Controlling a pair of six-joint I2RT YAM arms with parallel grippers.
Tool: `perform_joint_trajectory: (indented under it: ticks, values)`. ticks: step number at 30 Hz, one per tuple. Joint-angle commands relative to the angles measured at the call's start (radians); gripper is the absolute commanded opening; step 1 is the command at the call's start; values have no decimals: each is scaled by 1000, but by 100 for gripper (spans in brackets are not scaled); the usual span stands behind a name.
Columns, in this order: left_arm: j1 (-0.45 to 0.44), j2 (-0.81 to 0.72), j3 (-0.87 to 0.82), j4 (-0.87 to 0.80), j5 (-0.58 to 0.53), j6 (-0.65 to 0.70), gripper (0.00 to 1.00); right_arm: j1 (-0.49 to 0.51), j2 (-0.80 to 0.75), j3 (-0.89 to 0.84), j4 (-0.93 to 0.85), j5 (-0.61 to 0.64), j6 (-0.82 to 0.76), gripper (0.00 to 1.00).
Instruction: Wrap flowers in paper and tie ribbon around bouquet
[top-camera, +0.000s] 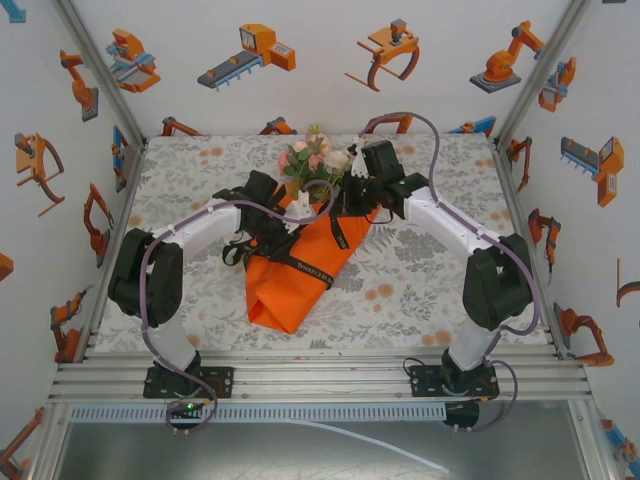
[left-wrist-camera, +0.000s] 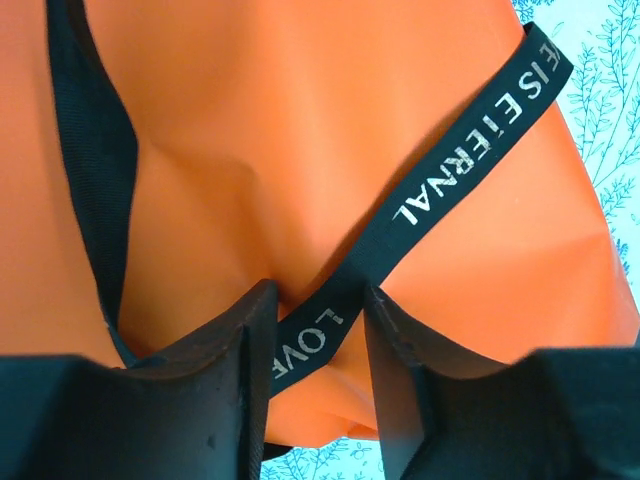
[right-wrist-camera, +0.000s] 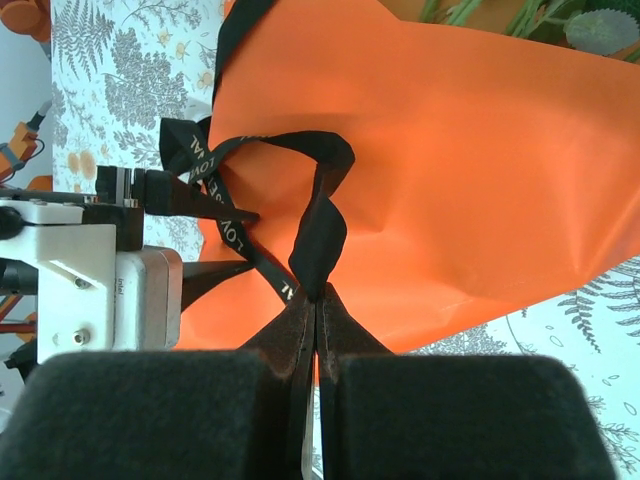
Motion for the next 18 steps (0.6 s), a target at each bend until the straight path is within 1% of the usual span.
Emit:
perform_joint_trajectory:
  ticks: [1,4,7,9,13,16,18]
  values:
    - [-3,-33,-7,27,35,15,33,12,-39,-9,12,48,58,0]
    - [-4,-51,-19,37,38,2,28,15,-50,-28,44,85,155,0]
    - [-4,-66,-16,39,42,-15,18,25,-61,-70,102,122,285,0]
    - [-3,-82,-14,38,48,-26,14,38,-58,-85,126,148,361,0]
    - [-4,-124,-14,38,73,-59,14,70,-19,-84,170,184,447,0]
    - [-8,-155,-25,38,94,-84,14,82,28,-65,218,176,515,0]
    - [-14,-172,-32,40,99,-92,14,97,56,-39,227,185,526,0]
